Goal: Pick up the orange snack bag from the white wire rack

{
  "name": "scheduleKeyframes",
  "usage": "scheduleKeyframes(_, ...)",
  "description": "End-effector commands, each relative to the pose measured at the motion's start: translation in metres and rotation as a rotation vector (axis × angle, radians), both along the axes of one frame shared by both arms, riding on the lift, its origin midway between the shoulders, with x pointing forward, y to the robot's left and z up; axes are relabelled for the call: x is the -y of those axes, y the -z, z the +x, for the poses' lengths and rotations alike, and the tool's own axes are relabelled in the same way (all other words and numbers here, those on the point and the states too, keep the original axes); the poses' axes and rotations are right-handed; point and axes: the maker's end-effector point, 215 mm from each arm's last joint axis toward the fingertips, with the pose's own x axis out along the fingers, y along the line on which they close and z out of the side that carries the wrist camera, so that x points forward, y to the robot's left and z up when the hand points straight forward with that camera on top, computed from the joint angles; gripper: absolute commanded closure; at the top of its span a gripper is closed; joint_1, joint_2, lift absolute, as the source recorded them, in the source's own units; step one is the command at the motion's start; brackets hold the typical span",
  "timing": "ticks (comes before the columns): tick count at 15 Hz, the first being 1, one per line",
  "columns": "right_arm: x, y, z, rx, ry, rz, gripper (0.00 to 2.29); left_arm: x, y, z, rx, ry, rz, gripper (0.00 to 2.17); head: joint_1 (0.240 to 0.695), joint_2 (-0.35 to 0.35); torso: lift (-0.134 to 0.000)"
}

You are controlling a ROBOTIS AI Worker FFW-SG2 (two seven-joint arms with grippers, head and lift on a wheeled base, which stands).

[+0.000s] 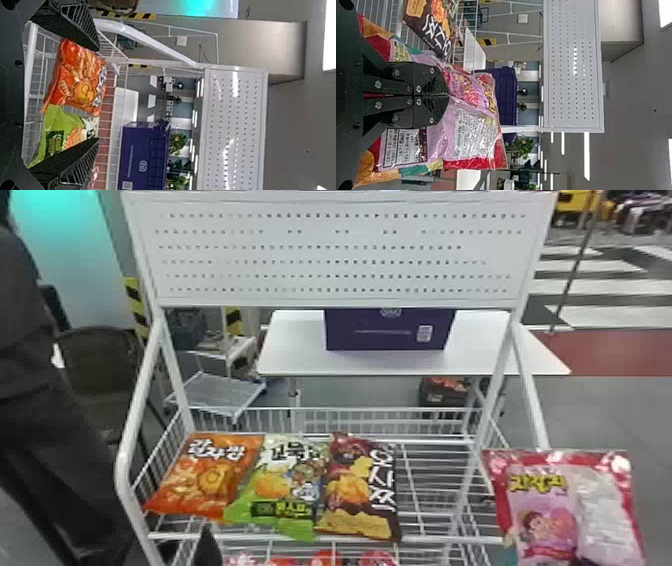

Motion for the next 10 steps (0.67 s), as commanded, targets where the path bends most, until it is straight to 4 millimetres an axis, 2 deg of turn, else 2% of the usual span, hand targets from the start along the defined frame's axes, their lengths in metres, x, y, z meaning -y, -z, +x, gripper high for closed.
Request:
scheduleKeyframes(1, -0.002, 0.002, 0.000, -0.003, -0.003, 0.002, 2.25, 0.014, 0.019, 0.042, -0.051, 0.018, 0.023, 0.08, 0.499, 0.000, 0.000)
scheduleKeyframes(4, -0.007, 0.005, 0.000, -0.008, -0.011, 0.007, 2.25, 0.023, 0.031, 0.097, -0.092, 0.024, 0.059, 0.08, 0.499, 0.000, 0.000)
scheduleKeyframes(5, -0.008, 0.005, 0.000, -0.008, -0.013, 0.008, 2.25, 0.020, 0.039, 0.113, -0.123, 0.019, 0.081, 0.08, 0.499, 0.000, 0.000)
scheduleKeyframes(8, -0.008, 0.005, -0.001, -0.010, -0.016, 0.007, 2.25, 0.009, 0.053, 0.148, -0.175, 0.008, 0.111, 0.08, 0.499, 0.000, 0.000)
scheduleKeyframes(10, -0.008, 0.006, -0.002, -0.011, -0.016, 0.006, 2.25, -0.001, 0.072, 0.165, -0.237, 0.001, 0.135, 0.08, 0.499, 0.000, 0.000)
